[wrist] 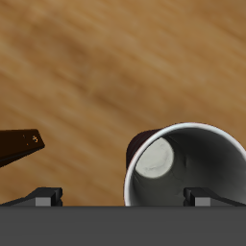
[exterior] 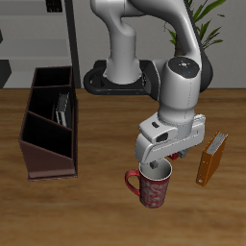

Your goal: Place the striped book into the right desk caddy's front compartment and place the red mug into the right desk caddy's right compartment

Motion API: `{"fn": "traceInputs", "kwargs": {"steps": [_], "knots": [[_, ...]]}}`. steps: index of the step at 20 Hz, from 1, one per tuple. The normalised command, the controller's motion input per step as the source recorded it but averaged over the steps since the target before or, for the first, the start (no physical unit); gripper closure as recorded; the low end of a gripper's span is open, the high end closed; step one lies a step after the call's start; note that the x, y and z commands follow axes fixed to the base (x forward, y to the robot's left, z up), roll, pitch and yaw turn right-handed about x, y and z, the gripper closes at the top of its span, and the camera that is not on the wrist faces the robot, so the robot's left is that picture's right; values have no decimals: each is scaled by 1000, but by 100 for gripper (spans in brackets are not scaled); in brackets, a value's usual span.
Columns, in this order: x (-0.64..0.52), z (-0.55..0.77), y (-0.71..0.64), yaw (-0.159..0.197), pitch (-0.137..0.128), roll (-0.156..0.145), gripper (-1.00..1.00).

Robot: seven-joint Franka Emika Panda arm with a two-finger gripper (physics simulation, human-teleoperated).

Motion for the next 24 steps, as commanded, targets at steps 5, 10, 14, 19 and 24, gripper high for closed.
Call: {"fn": "traceInputs", "kwargs": {"steps": [5, 10, 14, 19, 24], "knots": [[32, -251, 75, -12, 41, 12, -100], [6, -204, -46, -20, 51, 10, 100], [9, 31, -134, -38, 11, -30, 100], [-14, 109, -215, -17, -9, -29, 100], [-56, 149, -224, -18, -12, -22, 100]]}}
